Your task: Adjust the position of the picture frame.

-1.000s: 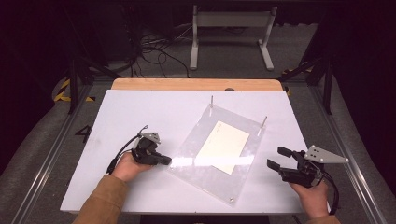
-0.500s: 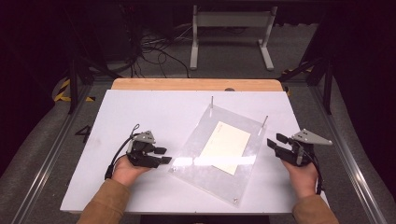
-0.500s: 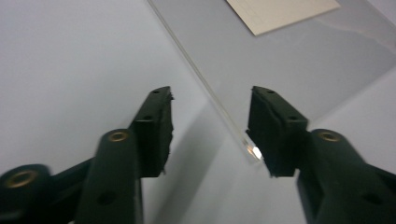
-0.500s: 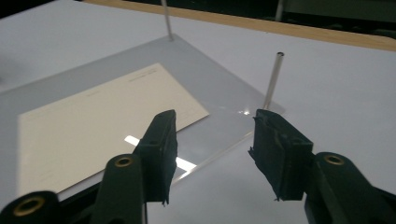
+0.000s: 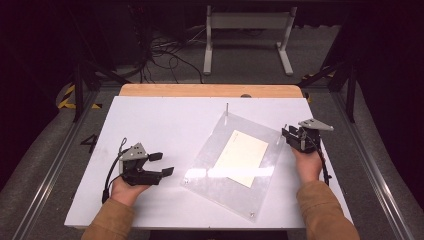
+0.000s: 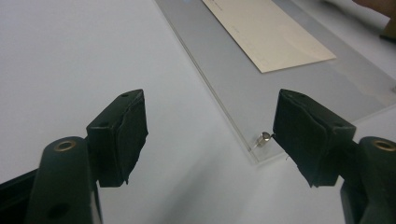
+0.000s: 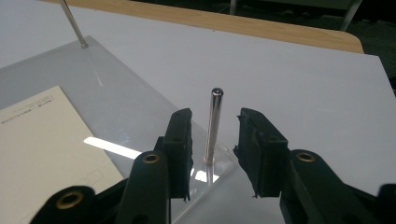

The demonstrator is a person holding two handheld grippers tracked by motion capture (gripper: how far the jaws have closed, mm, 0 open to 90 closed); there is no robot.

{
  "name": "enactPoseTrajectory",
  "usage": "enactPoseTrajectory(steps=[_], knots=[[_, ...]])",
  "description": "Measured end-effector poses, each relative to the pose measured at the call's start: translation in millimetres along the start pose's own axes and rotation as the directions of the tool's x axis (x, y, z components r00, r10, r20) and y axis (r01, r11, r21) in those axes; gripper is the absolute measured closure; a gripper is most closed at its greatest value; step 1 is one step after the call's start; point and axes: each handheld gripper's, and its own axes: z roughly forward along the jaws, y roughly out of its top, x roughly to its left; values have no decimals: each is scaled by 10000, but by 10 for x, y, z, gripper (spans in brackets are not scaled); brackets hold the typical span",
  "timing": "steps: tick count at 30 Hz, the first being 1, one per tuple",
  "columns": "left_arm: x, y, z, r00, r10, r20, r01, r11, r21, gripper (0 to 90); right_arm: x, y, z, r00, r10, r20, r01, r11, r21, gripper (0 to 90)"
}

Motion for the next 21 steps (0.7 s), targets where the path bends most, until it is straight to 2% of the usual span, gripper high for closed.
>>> enactPoseTrajectory(steps=[1, 2, 4, 5, 9, 10, 13, 14, 16, 21], knots=[[-9, -4, -11, 10000, 5, -48, -5, 10000, 37, 263, 11, 16, 27, 10000, -95, 28, 95, 9999, 133, 678], [-4, -4, -22, 9998, 194, -109, -194, 9998, 44, 265, 26, 27, 51, 9999, -164, 31, 164, 9996, 236, 700], [6, -21, -35, 9990, 245, -385, -242, 9997, 75, 264, 69, 41, 93, 9975, -665, 238, 659, 9975, 250, 764], [19, -36, -40, 9991, 120, -401, -115, 9998, 133, 264, 81, 47, 103, 9959, -793, 443, 781, 9966, 267, 813], [36, -64, -56, 9990, -70, -447, 76, 9999, 142, 263, 72, 107, 113, 9967, -688, 437, 671, 9970, 396, 818], [35, -74, -69, 9986, -52, -522, 62, 9998, 182, 263, 99, 173, 94, 9949, -890, 473, 888, 9960, 58, 826], [25, -91, -85, 9985, -173, -526, 188, 9994, 275, 261, 126, 268, 113, 9936, -1055, 414, 1054, 9944, 57, 829], [35, -102, -97, 9984, -58, -559, 73, 9996, 275, 260, 138, 309, 131, 9930, -1129, 355, 1129, 9936, 46, 834], [24, -124, -121, 9979, -261, -587, 276, 9993, 258, 258, 161, 397, 175, 9923, -1215, 228, 1214, 9926, 59, 838], [7, -180, -202, 9969, -413, -664, 423, 9990, 141, 259, 317, 675, 355, 9847, -1741, -55, 1741, 9847, -54, 842]])
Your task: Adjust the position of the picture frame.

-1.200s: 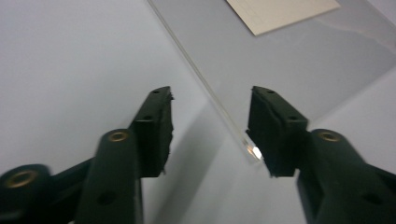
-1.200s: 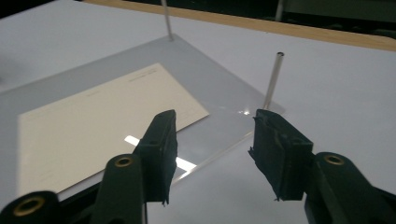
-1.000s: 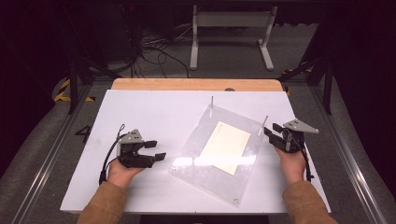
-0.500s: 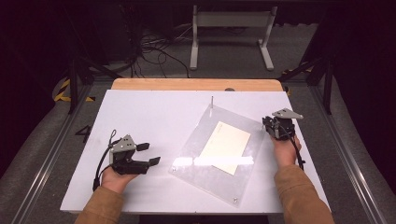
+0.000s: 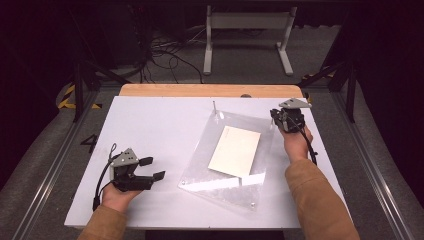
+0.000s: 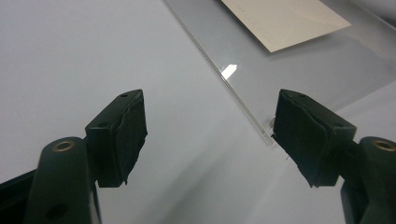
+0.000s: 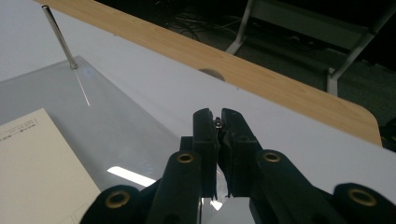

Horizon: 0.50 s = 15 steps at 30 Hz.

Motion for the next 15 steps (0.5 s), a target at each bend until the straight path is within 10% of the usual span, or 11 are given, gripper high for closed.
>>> enactPoseTrajectory(steps=[15], knots=[[-66, -120, -55, 9998, -129, 127, 126, 9996, 243, 260, 353, 468, 594, 9931, -767, -882, 805, 9960, 398, 842]])
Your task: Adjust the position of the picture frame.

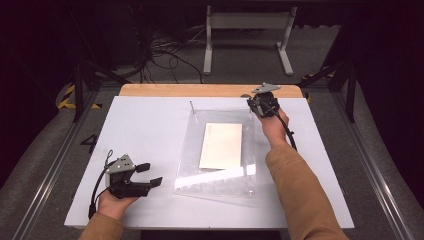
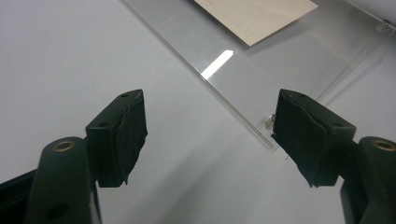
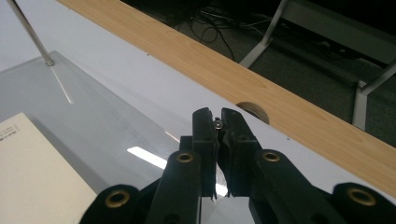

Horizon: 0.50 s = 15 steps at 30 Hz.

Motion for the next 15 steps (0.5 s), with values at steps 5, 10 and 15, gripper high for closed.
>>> enactPoseTrajectory(steps=[5, 10, 15], knots=[[4, -11, 16, 9999, -91, 78, 90, 10000, 38, 260, 128, 12, 134, 9997, -42, -220, 46, 9998, 197, 830], [-21, 13, 35, 9997, 4, 245, -6, 10000, 87, 260, 230, -78, 231, 9989, -438, 166, 426, 9969, 657, 772], [-62, 52, 16, 9984, 245, 516, -244, 9997, -41, 271, 314, -90, 50, 9965, -832, -104, 836, 9946, 615, 647]])
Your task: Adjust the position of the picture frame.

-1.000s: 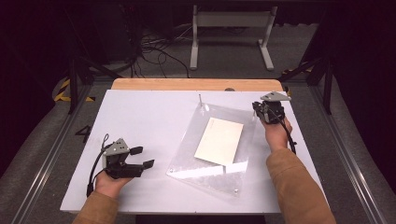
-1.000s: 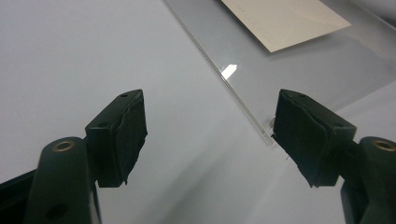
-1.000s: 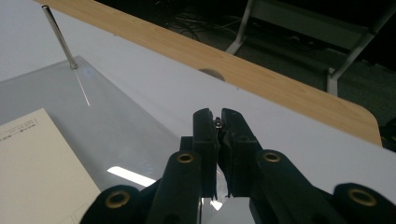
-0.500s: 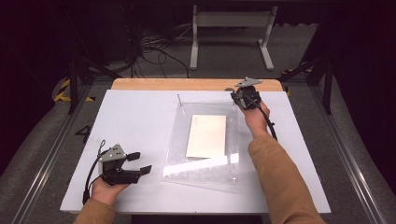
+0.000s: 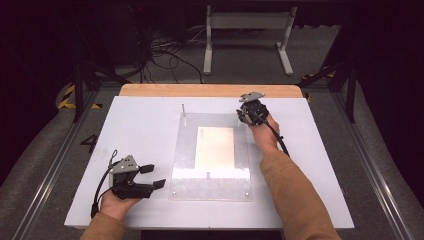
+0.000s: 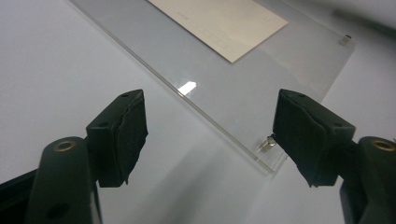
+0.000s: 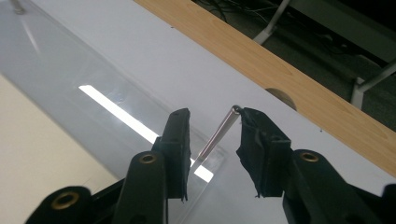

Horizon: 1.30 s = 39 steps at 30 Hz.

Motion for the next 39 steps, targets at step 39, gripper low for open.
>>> enactPoseTrajectory(steps=[39], knots=[[-313, -153, 317, 9746, 1033, 1988, -1208, 9896, 781, 495, 1008, -1362, -1475, 8013, -2187, -5569, 2316, 9716, -483, 709]])
